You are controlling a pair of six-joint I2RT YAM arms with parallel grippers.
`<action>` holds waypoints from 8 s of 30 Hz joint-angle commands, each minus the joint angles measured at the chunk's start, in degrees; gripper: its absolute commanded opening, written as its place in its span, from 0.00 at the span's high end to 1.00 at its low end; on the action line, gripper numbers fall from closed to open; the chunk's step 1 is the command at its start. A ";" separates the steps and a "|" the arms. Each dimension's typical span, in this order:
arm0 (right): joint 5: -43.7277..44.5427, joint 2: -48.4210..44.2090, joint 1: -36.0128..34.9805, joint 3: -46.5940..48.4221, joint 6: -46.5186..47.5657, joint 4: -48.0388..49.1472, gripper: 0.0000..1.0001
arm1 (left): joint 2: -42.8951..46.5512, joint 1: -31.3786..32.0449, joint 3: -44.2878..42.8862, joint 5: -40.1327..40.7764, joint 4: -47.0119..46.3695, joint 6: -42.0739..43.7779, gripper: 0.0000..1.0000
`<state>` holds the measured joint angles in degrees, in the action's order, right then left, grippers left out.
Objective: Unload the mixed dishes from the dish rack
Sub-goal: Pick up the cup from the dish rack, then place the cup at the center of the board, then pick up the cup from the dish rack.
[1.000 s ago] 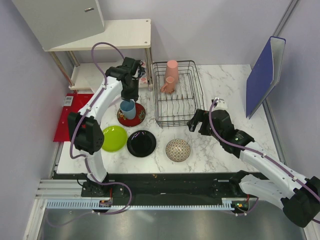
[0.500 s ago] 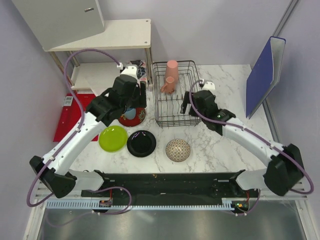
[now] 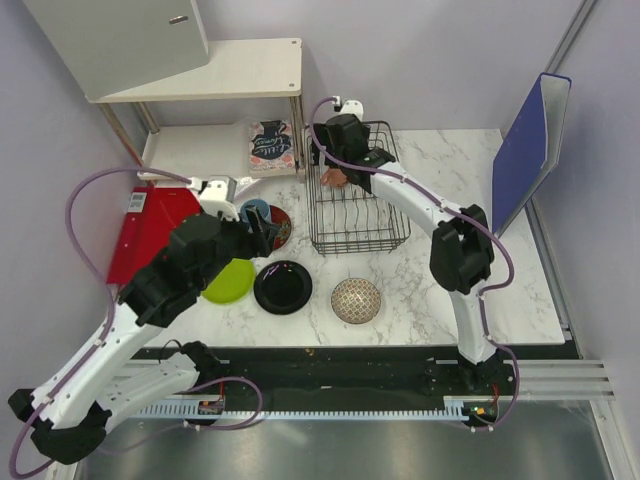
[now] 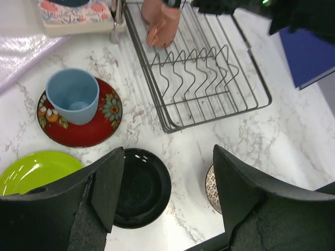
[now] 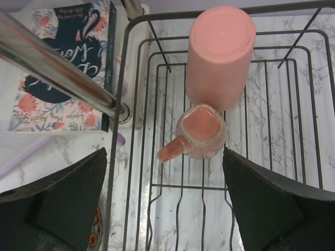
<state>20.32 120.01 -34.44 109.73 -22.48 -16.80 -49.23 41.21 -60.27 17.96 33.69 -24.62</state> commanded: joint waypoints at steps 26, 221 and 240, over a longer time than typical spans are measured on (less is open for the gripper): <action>2.01 16.23 3.67 6.55 -2.22 4.31 0.04 | 4.23 0.27 12.02 2.52 -7.68 -5.96 0.25; -0.19 -28.02 3.67 -35.85 -1.78 14.16 0.02 | 2.38 -11.43 4.71 -13.04 -3.72 -4.12 0.58; 3.15 13.40 5.34 4.70 14.92 21.70 0.02 | 4.15 -9.22 11.58 -12.68 -8.55 0.19 0.58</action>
<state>20.95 132.03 -30.28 111.57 -9.74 -2.50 -43.68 31.64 -49.74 4.54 29.34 -27.29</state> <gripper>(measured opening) 0.982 0.421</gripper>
